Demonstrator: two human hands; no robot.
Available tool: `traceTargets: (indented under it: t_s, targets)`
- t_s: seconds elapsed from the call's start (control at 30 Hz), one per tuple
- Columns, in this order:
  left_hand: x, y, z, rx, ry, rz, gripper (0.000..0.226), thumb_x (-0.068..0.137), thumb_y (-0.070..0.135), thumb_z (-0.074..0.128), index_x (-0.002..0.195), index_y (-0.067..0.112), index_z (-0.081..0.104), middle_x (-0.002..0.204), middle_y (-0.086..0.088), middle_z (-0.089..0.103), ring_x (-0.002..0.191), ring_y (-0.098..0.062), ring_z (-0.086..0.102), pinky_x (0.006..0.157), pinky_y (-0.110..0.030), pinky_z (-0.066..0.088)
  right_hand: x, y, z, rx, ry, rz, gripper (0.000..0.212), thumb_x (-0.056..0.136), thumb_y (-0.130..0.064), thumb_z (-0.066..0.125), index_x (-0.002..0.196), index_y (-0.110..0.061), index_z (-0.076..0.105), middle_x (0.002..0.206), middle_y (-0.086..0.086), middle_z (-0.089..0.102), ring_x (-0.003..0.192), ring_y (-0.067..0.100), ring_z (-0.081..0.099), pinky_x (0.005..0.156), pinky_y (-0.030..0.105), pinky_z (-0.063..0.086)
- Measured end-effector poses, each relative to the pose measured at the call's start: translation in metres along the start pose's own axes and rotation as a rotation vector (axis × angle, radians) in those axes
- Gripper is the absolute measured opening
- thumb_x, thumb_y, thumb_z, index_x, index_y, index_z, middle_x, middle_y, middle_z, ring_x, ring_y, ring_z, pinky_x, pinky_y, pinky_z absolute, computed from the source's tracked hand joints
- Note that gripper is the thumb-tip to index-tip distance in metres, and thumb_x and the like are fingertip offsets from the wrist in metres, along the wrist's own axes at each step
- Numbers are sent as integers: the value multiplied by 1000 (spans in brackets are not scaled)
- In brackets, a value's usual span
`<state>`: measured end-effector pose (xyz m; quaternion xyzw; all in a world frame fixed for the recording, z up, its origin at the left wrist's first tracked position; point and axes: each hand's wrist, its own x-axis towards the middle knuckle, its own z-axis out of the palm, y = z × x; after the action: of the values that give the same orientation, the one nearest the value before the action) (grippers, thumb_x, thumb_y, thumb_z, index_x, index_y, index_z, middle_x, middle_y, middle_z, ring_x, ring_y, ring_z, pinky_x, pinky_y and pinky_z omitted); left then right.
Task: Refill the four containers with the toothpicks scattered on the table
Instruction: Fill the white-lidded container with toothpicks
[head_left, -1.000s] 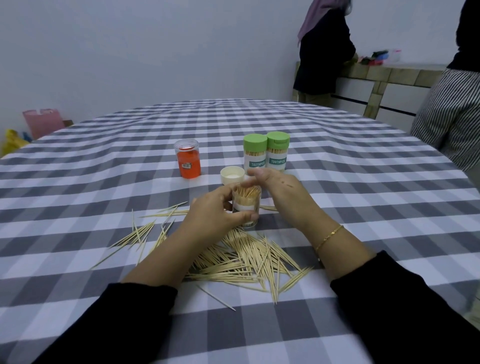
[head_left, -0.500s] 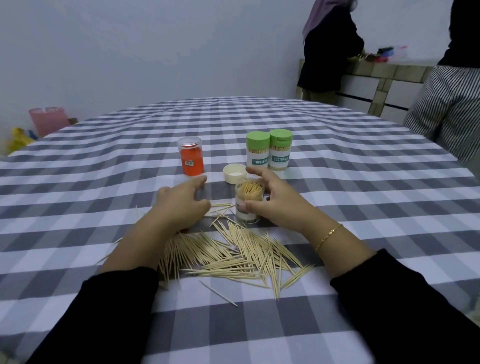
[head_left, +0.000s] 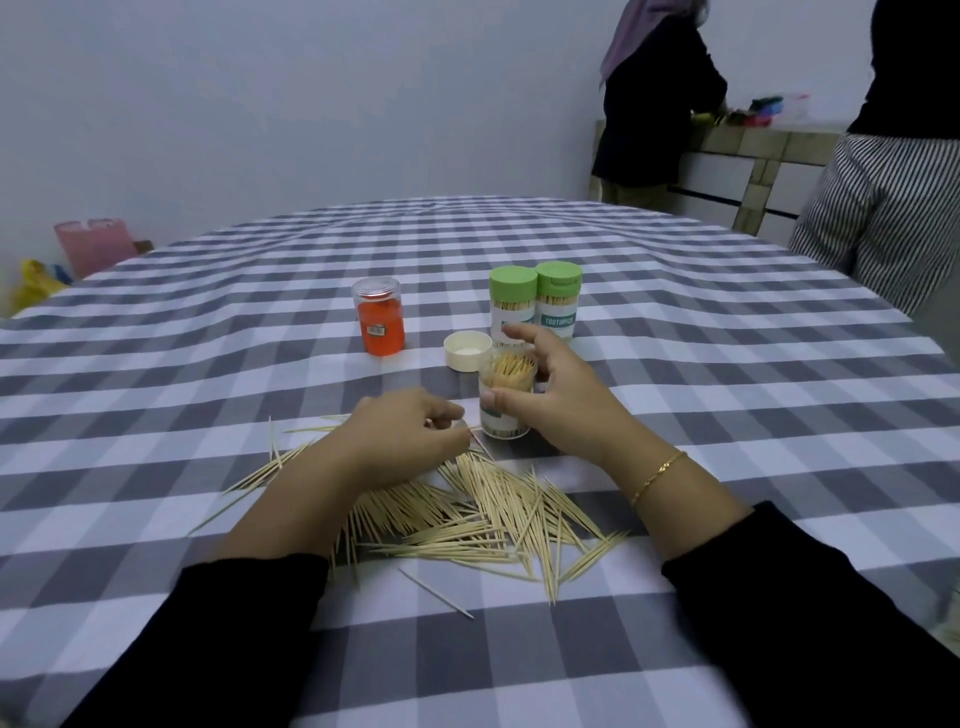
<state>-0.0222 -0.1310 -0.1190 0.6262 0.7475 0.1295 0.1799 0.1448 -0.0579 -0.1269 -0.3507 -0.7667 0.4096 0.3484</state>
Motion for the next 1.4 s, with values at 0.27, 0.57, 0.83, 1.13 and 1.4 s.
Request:
traceTargets:
  t_s: [0.27,0.57,0.83,1.13,1.4]
  targets:
    - [-5,4,-11,70,-303,100,83,62,43,50,144,39,39,134,11,38,126,-10,37,106,-29,34,2,2,-4,-45,-37,68,69,80,-23,73,139,-31,37,128,-4,51,110,13,56,88,24,48]
    - [0,-2,-5,140,-188,146,50,91,38,60,139,43,45,137,12,42,128,-12,39,112,-41,30,2,2,-4,-44,-36,74,68,80,-23,73,138,-32,38,129,-1,52,110,14,57,94,32,50]
    - [-2,4,-1,225,-118,200,43,94,34,51,136,45,49,134,11,48,126,-14,42,108,-38,28,4,4,-11,-19,0,96,68,81,-19,72,138,-32,37,135,2,50,114,16,55,90,26,47]
    - [1,6,3,427,-57,210,38,101,42,40,138,42,47,137,12,45,127,-9,40,109,-41,18,4,3,-11,-28,-7,102,68,82,-19,72,139,-31,36,132,2,52,109,14,58,82,21,47]
    - [5,16,13,669,136,254,33,101,36,38,120,35,65,118,7,60,107,-14,54,101,-37,25,4,4,-12,-41,27,97,68,82,-19,71,139,-30,36,135,3,50,110,14,56,76,16,46]
